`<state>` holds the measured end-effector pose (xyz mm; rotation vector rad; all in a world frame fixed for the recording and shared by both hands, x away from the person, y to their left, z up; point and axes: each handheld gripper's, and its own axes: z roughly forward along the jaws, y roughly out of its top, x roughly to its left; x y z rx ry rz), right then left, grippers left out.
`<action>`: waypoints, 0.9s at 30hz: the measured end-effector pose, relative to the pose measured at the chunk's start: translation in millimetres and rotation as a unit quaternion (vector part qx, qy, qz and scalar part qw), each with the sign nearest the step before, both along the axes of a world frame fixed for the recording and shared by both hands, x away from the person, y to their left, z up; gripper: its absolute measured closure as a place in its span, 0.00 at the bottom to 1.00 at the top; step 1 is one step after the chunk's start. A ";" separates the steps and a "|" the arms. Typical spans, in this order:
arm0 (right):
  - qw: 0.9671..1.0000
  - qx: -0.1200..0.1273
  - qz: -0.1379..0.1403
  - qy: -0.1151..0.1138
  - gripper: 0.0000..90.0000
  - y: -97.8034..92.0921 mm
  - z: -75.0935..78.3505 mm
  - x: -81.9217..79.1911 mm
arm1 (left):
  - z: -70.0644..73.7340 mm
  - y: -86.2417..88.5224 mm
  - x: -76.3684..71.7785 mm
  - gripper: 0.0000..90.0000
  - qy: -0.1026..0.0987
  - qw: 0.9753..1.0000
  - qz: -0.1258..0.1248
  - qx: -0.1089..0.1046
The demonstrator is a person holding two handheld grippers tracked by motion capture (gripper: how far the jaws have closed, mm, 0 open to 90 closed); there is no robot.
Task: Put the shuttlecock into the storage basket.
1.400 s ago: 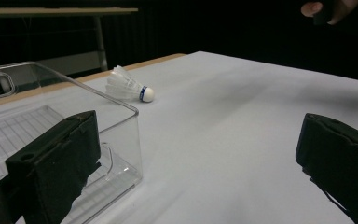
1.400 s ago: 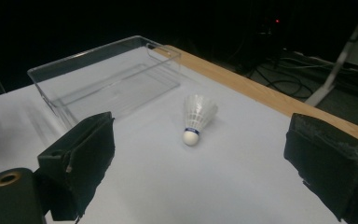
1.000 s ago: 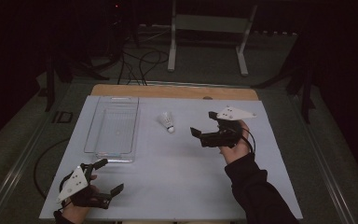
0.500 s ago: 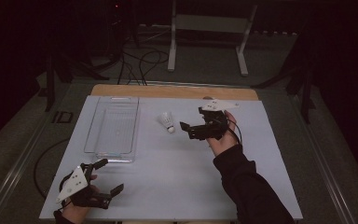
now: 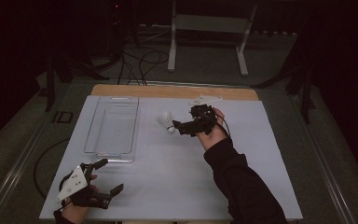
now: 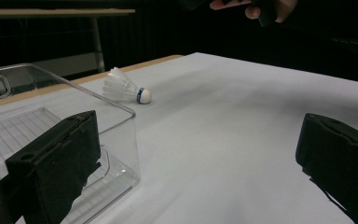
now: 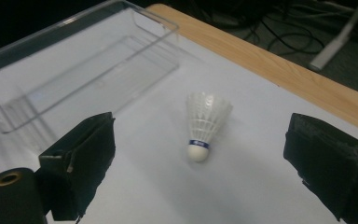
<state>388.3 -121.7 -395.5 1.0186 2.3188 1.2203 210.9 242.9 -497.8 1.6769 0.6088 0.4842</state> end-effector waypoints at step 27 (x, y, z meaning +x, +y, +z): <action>0.994 -0.074 -0.011 0.077 0.10 29.7 -11.8 34.5 | -0.3 -0.8 0.1 0.00 0.003 1.000 -0.004 -0.001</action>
